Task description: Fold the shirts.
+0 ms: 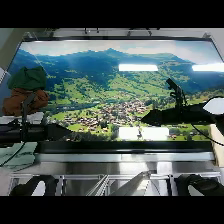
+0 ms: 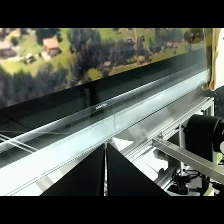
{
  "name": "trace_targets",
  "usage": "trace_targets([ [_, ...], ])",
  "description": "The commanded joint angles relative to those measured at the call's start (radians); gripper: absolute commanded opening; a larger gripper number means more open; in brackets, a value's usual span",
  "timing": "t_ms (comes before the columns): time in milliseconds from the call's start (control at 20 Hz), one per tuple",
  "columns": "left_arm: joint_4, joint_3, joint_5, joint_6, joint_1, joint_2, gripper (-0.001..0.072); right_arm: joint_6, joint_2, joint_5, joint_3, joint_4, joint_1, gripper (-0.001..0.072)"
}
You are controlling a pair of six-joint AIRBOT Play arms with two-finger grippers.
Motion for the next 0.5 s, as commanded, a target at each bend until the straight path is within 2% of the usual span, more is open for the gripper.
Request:
trace_targets([
  [0,0.0,-0.001,0.001,0.0,0.001,0.001,0.002,0.0,-0.001,0.001,0.0,-0.001,0.001,0.0023],
  [250,0.033,0.015,0.027,0.0,0.008,0.0,0.0009,0.0,-0.001,0.001,0.0,-0.001,0.001,0.0023],
  [350,0.179,0.116,0.028,-0.036,0.056,-0.021,0.0001,0.0,-0.001,0.001,0.0,-0.001,0.001,0.0023],
  [450,0.309,0.26,0.029,-0.077,0.163,-0.058,0.0002,0.0,-0.001,0.001,0.0,-0.001,0.001,0.0022],
])
